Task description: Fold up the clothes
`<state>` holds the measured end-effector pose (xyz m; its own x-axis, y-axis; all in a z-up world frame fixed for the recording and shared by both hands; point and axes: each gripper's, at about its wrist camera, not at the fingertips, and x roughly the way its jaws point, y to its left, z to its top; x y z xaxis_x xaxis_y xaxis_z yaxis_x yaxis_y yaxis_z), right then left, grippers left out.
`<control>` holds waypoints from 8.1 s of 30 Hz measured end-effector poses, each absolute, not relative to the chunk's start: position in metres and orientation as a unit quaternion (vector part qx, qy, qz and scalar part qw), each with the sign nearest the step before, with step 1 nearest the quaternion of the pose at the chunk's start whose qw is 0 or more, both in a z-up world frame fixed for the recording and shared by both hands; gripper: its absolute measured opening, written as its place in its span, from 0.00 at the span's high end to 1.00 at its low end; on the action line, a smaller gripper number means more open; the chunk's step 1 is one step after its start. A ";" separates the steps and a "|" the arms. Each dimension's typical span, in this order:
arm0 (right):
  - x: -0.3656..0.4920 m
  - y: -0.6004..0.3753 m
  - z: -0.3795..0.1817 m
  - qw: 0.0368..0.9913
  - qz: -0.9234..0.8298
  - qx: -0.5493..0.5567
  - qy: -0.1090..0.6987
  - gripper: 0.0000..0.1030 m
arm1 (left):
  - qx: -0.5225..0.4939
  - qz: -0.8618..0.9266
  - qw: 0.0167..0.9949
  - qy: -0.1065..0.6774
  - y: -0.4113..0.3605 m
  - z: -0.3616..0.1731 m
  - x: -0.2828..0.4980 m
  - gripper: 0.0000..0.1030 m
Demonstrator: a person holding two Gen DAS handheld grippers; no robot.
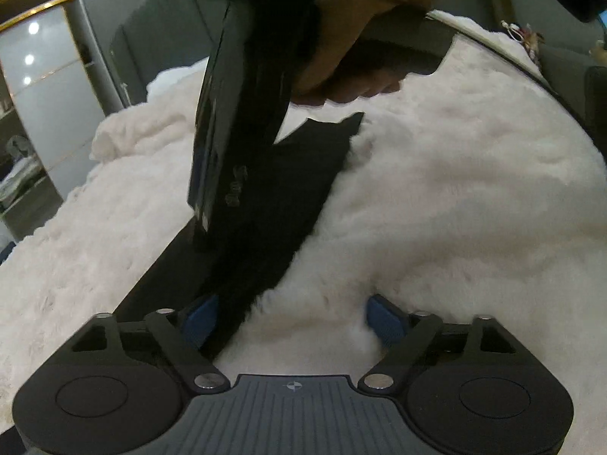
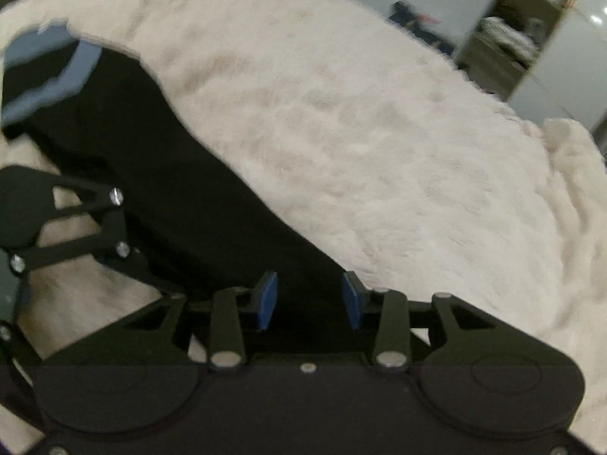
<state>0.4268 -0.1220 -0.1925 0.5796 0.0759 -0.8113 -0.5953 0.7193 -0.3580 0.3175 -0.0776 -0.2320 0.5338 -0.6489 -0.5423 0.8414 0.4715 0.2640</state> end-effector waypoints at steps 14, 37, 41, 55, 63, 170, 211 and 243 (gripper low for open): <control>0.381 -0.139 -0.165 0.902 0.141 -0.192 0.361 0.69 | 0.214 -0.452 0.834 0.234 -0.076 -0.246 0.324 0.19; 0.327 -0.172 -0.202 0.938 -0.013 -0.137 0.319 0.48 | -0.059 -0.533 0.779 0.325 0.021 -0.211 0.420 0.15; 0.331 -0.188 -0.218 0.916 -0.042 -0.135 0.375 0.48 | -0.071 -0.465 0.806 0.358 0.029 -0.228 0.444 0.15; 0.272 -0.327 -0.194 0.935 -0.144 0.199 0.254 0.48 | -0.037 -0.454 0.824 0.337 0.017 -0.228 0.424 0.08; 0.275 -0.338 -0.185 0.923 -0.195 0.220 0.247 0.37 | -0.065 -0.451 0.831 0.319 0.031 -0.211 0.405 0.08; 0.056 -0.341 -0.159 0.880 -0.192 0.432 -0.039 0.01 | 0.098 -0.452 0.834 0.301 -0.224 -0.146 0.299 0.32; 0.094 -0.281 -0.133 0.934 -0.196 0.297 0.026 0.00 | -0.376 -0.262 0.758 0.465 0.107 -0.258 0.442 0.52; 0.099 -0.247 -0.125 0.956 -0.181 0.225 0.059 0.00 | -0.258 -0.186 0.806 0.499 0.303 -0.201 0.389 0.48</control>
<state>0.0994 -0.2472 -0.1245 0.9279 -0.3186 -0.1939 0.3716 0.8336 0.4086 0.3886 0.3031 -0.2012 0.4318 -0.5575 -0.7091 0.0421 0.7977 -0.6015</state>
